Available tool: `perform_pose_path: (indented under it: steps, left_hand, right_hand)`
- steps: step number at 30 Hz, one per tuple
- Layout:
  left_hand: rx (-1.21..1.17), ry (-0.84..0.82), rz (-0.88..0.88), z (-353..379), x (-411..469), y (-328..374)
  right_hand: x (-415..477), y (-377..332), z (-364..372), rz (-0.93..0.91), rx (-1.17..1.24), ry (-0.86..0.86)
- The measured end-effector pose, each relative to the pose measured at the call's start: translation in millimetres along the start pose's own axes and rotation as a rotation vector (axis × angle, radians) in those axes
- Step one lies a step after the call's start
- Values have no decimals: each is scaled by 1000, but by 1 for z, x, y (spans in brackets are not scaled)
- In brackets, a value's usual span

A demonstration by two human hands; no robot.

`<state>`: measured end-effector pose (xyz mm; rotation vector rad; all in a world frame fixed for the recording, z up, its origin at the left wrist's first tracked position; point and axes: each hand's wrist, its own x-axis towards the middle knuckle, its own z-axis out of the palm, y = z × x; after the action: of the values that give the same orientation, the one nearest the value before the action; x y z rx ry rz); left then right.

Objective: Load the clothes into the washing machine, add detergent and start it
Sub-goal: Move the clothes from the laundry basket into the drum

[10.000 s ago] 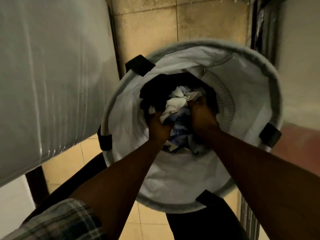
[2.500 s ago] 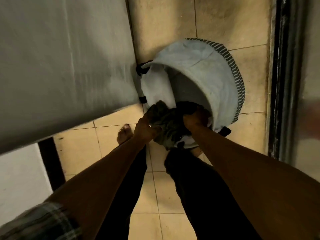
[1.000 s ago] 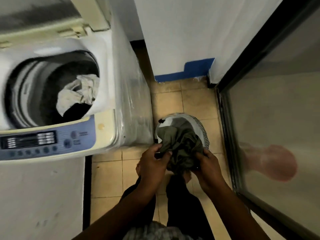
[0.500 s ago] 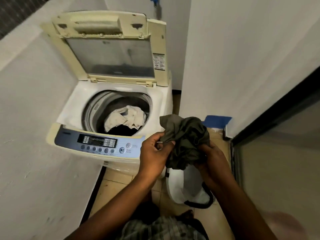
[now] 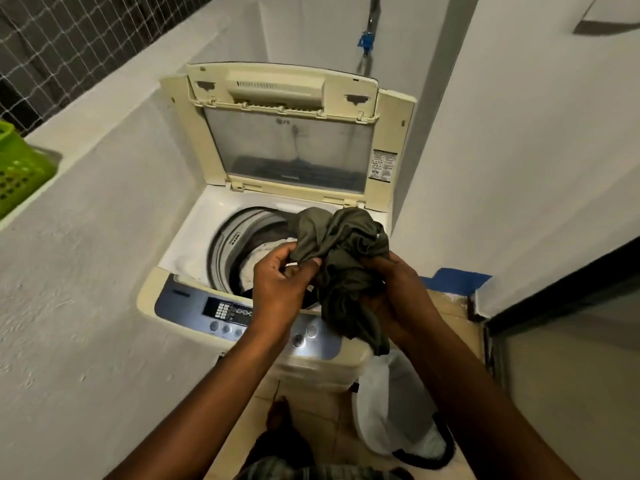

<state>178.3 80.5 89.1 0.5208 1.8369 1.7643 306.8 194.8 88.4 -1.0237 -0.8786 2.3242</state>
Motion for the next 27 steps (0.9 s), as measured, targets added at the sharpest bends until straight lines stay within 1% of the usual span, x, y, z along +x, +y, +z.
perform_pose_path:
  steps: [3, 7, 12, 17, 21, 25, 27]
  left_hand:
    - [35, -24, 26, -32, 33, 3]
    - [62, -32, 67, -69, 74, 12]
    - [94, -21, 89, -99, 109, 23]
    - [180, -56, 25, -114, 140, -6]
    - [238, -66, 9, -113, 154, -32]
    - [280, -17, -92, -112, 165, -57]
    - [281, -4, -101, -110, 168, -63]
  right_hand:
    - [23, 7, 35, 12, 36, -4]
    - [53, 12, 83, -28, 27, -23]
    - [80, 14, 124, -119, -117, 17]
    - [108, 34, 129, -78, -207, 74]
    - [128, 54, 122, -32, -257, 103]
    - [142, 71, 111, 1, -281, 127]
    - [149, 74, 103, 35, -295, 148]
